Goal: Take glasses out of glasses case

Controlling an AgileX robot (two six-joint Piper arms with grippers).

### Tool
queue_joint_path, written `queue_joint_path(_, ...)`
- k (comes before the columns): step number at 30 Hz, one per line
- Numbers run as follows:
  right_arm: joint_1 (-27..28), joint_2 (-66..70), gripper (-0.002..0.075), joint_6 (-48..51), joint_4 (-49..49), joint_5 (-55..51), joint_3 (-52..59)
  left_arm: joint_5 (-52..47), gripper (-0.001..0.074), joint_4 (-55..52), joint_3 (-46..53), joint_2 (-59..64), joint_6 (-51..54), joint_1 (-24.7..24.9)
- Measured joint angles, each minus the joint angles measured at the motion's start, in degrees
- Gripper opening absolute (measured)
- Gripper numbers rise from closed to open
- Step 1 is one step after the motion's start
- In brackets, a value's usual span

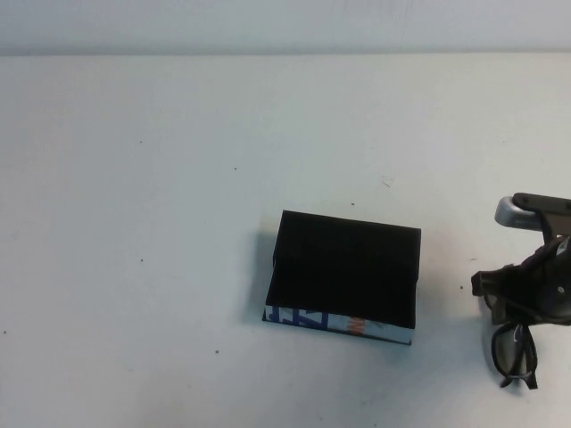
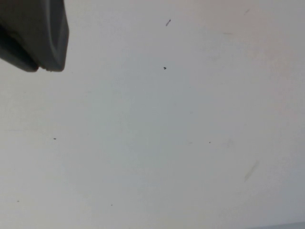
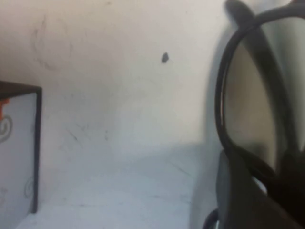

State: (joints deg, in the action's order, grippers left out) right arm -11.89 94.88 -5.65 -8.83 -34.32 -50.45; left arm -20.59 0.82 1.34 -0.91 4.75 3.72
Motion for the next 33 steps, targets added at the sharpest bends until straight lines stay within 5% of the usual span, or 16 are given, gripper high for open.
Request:
queue_joint_path(5, 0.00, -4.37, 0.0359, 0.00, 0.00, 0.24, 0.14, 0.00, -0.0004, 0.00, 0.00, 0.00, 0.00, 0.00)
queue_joint_path(11, 0.00, -21.84, 0.0386, 2.84, 0.00, 2.96, 4.67, 0.00, -0.0004, 0.00, 0.00, 0.00, 0.00, 0.00)
queue_joint_path(22, -0.35, -60.78, 0.0221, 4.31, 4.06, 9.27, 23.41, 0.00, -0.0004, 0.00, 0.00, 0.00, 0.00, 0.00)
queue_joint_path(33, -0.35, -84.00, 0.0014, 4.41, 13.42, 20.44, 34.40, 0.00, -0.0005, 0.00, 0.00, 0.00, 0.00, 0.00)
